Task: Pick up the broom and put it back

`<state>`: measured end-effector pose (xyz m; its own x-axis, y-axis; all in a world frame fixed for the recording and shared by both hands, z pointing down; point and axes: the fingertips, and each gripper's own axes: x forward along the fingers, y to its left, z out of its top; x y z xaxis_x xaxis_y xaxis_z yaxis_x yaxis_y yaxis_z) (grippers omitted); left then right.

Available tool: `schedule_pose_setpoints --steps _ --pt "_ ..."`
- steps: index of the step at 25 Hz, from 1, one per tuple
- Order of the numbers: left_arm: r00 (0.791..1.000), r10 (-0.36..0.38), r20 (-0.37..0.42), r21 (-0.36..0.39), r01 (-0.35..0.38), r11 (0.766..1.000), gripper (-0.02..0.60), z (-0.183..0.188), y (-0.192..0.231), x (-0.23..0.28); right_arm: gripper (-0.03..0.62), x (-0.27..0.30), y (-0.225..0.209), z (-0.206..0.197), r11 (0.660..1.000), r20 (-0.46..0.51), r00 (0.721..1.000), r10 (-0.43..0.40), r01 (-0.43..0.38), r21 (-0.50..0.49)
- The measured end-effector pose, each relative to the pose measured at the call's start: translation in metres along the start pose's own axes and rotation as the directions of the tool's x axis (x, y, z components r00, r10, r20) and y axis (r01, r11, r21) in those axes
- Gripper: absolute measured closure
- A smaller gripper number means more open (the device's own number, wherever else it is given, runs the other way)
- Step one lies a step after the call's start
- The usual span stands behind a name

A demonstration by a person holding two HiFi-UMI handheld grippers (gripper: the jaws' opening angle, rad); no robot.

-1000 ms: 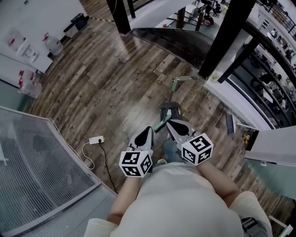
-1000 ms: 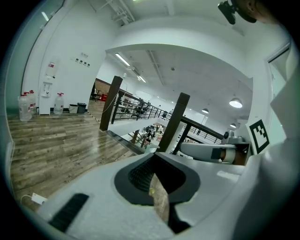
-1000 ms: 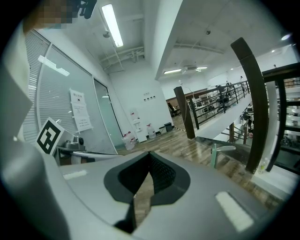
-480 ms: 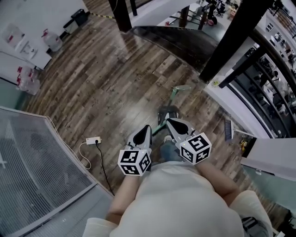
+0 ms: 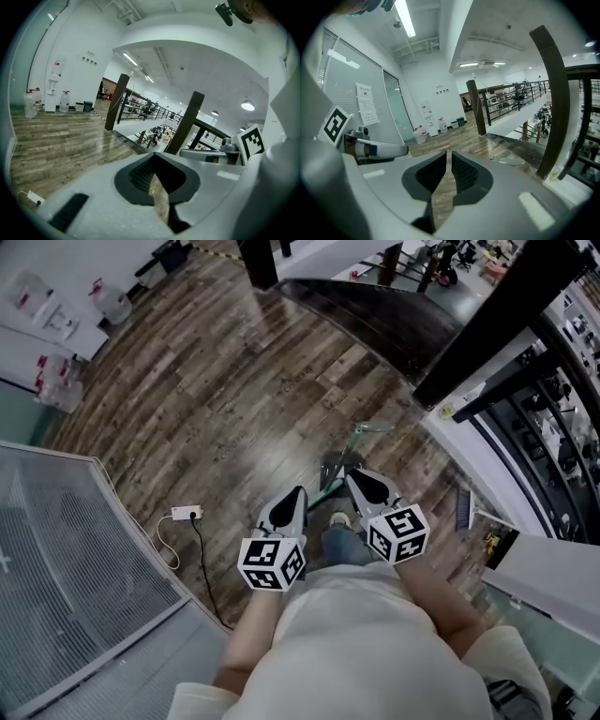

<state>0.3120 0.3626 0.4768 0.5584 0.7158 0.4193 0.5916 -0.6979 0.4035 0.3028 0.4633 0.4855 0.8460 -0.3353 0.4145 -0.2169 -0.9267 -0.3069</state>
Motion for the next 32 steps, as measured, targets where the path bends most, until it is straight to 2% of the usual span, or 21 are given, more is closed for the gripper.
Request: schedule_pose_setpoints --steps 6,16,32 --pt "1.000 0.019 -0.013 -0.010 -0.020 1.000 0.575 -0.006 0.005 0.025 0.501 0.024 -0.042 -0.016 0.999 -0.045 0.998 -0.049 0.050 0.011" --pt "0.998 0.061 -0.023 -0.023 -0.062 0.998 0.575 -0.017 0.016 0.065 0.436 0.065 -0.092 -0.043 0.998 -0.107 0.992 -0.065 0.067 0.015" --pt "0.993 0.096 -0.063 -0.048 -0.099 0.994 0.575 -0.038 0.030 0.099 0.405 0.116 -0.139 -0.091 0.994 -0.190 0.977 -0.093 0.102 0.035"
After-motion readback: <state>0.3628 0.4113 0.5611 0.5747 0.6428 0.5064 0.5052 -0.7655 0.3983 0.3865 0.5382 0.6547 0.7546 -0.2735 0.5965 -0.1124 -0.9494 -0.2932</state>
